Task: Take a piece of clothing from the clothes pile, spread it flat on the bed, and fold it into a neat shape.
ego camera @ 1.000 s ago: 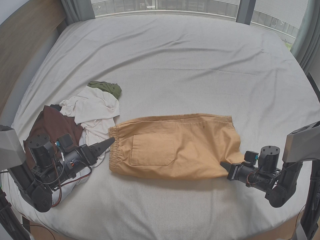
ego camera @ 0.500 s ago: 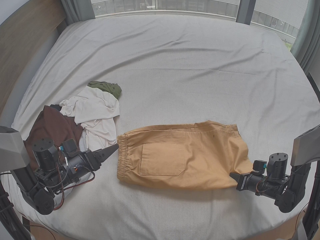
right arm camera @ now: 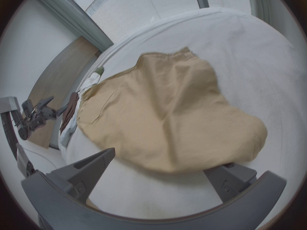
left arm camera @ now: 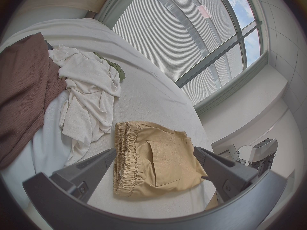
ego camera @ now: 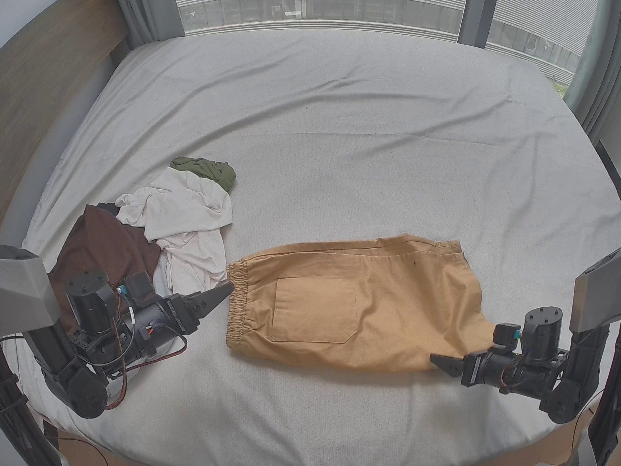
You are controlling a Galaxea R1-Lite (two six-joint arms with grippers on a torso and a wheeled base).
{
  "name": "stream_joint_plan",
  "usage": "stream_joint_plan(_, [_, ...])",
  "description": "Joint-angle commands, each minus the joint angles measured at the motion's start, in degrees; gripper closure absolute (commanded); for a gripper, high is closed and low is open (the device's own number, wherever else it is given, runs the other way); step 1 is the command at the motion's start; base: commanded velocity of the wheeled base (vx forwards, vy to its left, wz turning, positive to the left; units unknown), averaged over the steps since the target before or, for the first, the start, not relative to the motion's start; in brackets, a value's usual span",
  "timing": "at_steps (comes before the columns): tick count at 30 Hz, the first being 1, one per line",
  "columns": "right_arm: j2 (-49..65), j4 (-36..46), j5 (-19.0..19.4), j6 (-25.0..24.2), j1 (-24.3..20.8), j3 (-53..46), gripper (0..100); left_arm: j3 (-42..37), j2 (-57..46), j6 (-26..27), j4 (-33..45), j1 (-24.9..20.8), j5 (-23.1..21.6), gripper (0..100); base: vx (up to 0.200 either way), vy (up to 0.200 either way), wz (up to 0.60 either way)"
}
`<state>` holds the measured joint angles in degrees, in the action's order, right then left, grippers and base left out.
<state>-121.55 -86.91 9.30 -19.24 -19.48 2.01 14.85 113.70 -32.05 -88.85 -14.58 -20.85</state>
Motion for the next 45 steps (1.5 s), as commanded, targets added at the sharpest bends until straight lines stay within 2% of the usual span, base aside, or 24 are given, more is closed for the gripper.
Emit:
stream_joint_plan(1, [0.7, 1.1, 0.7, -0.1, -3.0, -2.0, 0, -0.1, 0.1, 0.1, 0.0, -0.1, 0.1, 0, 0.0, 0.0, 0.0])
stream_joint_plan(5, [0.7, 0.8, 2.7, -0.3, -5.0, -2.0, 0, -0.2, 0.2, 0.0, 0.0, -0.1, -0.1, 0, 0.0, 0.0, 0.0])
stream_joint_plan(8, [1.8, 0.0, 5.9, -0.9, -6.8, -2.0, 0, -0.5, 1.3, 0.0, 0.0, -0.4, 0.1, 0, 0.0, 0.0, 0.0])
stream_joint_plan(14, [6.9, -1.2, 8.7, -2.5, -9.3, -1.4, 0, -0.4, 3.3, 0.1, -0.1, -1.2, 0.5, 0, 0.0, 0.0, 0.0])
stream_joint_plan(19, [9.5, -1.2, 9.1, -2.5, -7.5, 1.1, 0, -0.1, 4.9, 0.2, -0.1, -1.4, 0.6, 0, 0.0, 0.0, 0.0])
stream_joint_plan(25, [9.2, -0.5, 9.1, -1.8, -5.0, -0.3, 0, 0.0, 4.9, 0.1, -0.1, -1.7, 0.5, 0, 0.0, 0.0, 0.0])
stream_joint_plan(26, [7.6, 0.4, 9.0, 1.0, -1.8, -2.0, 0, 0.0, 4.9, 0.1, -0.1, -1.9, 0.5, 0, 0.0, 0.0, 0.0])
stream_joint_plan(29, [6.7, 1.2, 9.0, 3.0, 0.5, -2.0, 0, 0.0, 5.2, 0.1, -0.1, -2.1, 0.6, 0, 0.0, 0.0, 0.0])
stream_joint_plan(34, [7.1, -1.7, 9.8, 2.7, 0.1, -1.0, 0, -0.1, 5.4, 0.1, -0.1, -2.3, 0.7, 0, 0.0, 0.0, 0.0])
stream_joint_plan(40, [12.2, -1.2, 12.1, 0.8, 0.0, 7.7, 0, 0.1, 9.1, 0.1, -0.1, -3.2, 0.8, 0, 0.0, 0.0, 0.0])
stream_joint_plan(45, [12.6, -1.2, 12.4, -0.5, 0.4, 11.0, 0, 0.6, 13.1, 0.0, -0.1, -3.4, 4.6, 0, 0.0, 0.0, 0.0])
